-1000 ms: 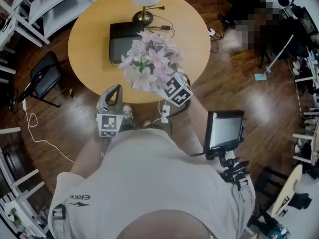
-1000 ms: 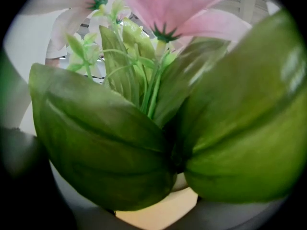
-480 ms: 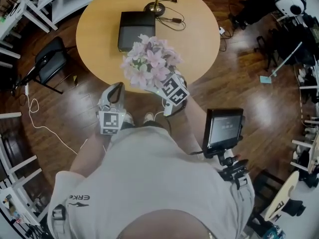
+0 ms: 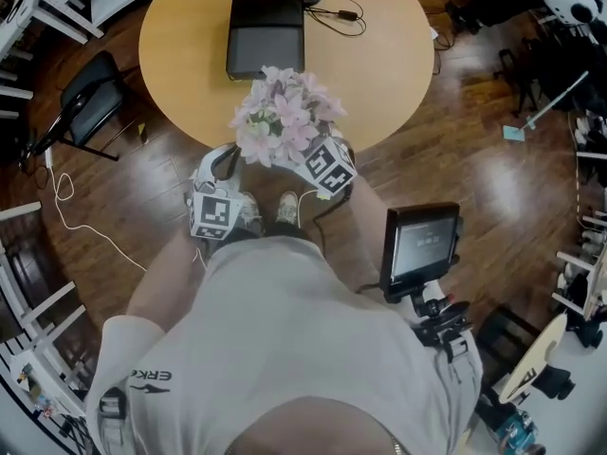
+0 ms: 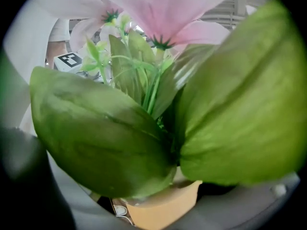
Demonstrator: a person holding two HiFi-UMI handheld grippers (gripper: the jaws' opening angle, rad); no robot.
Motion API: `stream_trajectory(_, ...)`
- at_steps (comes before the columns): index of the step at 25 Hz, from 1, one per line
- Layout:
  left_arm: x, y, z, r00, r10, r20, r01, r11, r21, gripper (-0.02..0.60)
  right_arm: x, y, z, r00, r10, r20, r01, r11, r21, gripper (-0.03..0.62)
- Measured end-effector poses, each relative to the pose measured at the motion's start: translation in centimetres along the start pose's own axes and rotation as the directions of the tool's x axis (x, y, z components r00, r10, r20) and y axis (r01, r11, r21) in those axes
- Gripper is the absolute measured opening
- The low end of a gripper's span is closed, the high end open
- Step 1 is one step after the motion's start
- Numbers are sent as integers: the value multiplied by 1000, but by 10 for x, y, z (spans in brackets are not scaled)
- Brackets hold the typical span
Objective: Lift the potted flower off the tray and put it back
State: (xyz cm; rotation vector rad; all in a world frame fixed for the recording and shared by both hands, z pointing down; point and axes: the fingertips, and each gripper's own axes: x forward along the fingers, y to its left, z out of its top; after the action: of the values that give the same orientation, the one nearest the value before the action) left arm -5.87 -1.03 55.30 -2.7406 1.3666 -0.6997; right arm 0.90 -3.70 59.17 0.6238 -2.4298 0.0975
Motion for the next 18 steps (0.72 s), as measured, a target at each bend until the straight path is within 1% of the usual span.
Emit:
stream_trajectory(6, 18, -7, -20, 998, -41, -55, 40, 999, -12, 9, 19, -5, -21, 999, 26, -25, -25, 999, 20, 584)
stream_trajectory(10, 30, -12, -33, 994, -61, -90, 58, 998, -25, 11, 35, -8, -38, 997, 48, -56, -47, 999, 16, 584)
stream_trajectory(18, 40, -8, -51, 990, -80, -120, 73, 995, -61, 11, 58, -11, -63, 991, 64, -118, -60, 997, 38, 583)
